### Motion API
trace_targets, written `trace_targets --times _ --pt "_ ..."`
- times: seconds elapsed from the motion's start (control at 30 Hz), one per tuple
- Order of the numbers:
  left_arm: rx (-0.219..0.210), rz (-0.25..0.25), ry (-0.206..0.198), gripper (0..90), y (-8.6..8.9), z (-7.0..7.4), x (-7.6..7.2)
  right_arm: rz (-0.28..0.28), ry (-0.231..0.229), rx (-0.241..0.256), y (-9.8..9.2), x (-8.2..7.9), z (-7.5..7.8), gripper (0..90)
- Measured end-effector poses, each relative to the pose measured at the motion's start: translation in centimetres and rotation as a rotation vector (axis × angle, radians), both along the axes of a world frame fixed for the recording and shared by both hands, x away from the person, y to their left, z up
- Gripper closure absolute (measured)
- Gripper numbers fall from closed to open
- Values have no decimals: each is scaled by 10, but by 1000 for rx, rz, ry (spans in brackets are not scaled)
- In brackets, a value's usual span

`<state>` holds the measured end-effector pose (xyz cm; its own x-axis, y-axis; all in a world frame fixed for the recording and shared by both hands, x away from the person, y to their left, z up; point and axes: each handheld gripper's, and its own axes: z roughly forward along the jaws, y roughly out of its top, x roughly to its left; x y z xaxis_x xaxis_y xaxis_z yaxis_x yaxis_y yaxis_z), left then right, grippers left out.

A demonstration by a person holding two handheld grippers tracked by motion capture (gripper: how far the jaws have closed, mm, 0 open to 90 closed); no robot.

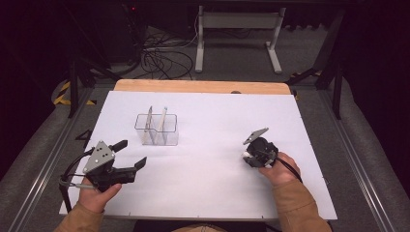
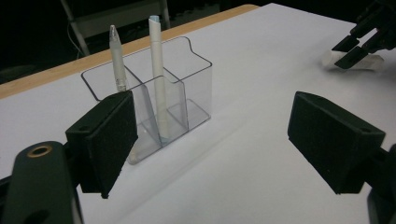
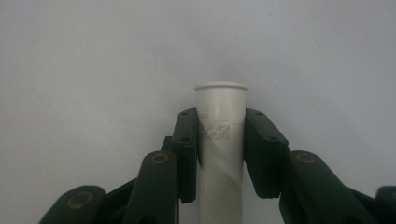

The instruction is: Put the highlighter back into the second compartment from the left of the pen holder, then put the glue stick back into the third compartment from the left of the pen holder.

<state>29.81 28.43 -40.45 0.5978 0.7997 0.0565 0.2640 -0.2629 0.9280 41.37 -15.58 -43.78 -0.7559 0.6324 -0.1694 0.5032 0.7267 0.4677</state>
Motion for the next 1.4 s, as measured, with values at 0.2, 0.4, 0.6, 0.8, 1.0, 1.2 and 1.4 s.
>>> trace_targets --times 0.2,0.4,0.6,0.8,1.0,1.2,1.4 --pt "0 2 0 165 0 0 -1 15 -53 24 0 -7 13 679" --pt "-3 4 -2 165 2 0 -2 37 -85 58 1 -13 23 679" --pt "-5 6 -2 166 2 1 -3 43 -95 59 2 -14 27 679" --pt "0 7 -3 165 3 0 -3 55 -121 106 1 -18 34 678" --pt "-5 20 -1 165 5 -1 -6 58 -157 182 0 -21 45 678" --pt "-10 32 4 165 8 -2 -8 81 -210 255 2 -23 55 678" --pt "-5 37 3 165 10 -2 -10 94 -228 310 2 -22 61 678"
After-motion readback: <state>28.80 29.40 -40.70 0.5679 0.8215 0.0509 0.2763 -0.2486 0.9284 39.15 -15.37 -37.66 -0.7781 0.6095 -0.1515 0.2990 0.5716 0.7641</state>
